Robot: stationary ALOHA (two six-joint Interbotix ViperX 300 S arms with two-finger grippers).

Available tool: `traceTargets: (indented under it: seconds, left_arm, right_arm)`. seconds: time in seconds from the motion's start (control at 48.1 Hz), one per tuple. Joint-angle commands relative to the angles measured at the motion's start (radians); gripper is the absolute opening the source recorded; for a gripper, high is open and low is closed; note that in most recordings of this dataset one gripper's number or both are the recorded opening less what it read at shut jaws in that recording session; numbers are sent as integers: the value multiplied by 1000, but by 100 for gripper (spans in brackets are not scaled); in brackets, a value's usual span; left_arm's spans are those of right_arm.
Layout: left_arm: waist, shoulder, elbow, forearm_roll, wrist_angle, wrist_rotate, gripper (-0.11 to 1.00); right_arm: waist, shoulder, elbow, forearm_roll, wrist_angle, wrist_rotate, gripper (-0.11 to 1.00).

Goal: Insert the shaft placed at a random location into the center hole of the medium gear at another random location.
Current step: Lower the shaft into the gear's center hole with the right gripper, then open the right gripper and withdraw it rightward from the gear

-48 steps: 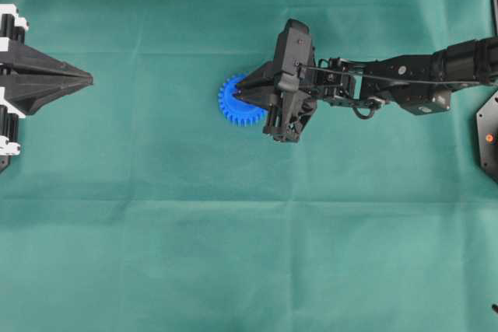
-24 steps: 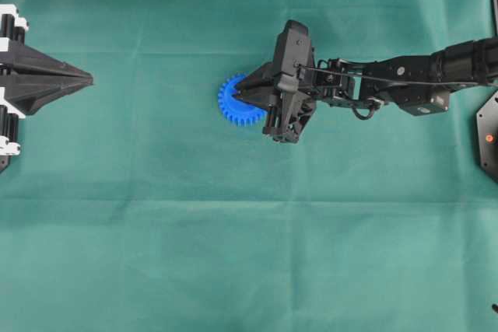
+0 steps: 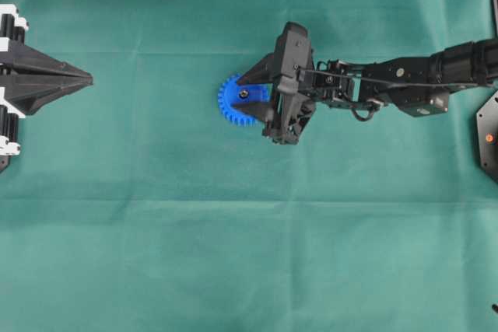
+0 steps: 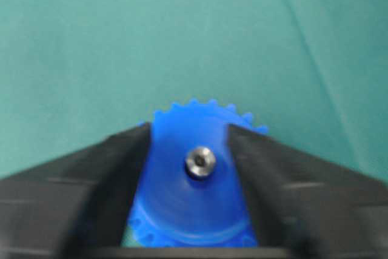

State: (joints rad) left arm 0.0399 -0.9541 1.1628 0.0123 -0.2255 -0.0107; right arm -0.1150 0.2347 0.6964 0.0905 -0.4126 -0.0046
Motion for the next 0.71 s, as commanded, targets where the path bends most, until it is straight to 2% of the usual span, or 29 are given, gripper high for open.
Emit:
traceTargets:
  seconds: [0.0,0.062,0.208,0.686]
  left_arm:
    - [2,8,-17,2,-5,0,0]
    - [2,6,-17,2,-5,0,0]
    - [2,6,-18,2,-5,0,0]
    - [2,5,-18,2,-5,0,0]
  right_arm:
    - [-5,-38,-9,0,-8,9,83]
    - [-5,-60,-6,-2,-6,8,91]
    - [-5,-123,11,-5,-2,2,84]
    - [-5,-321,124,-5,48,2,84]
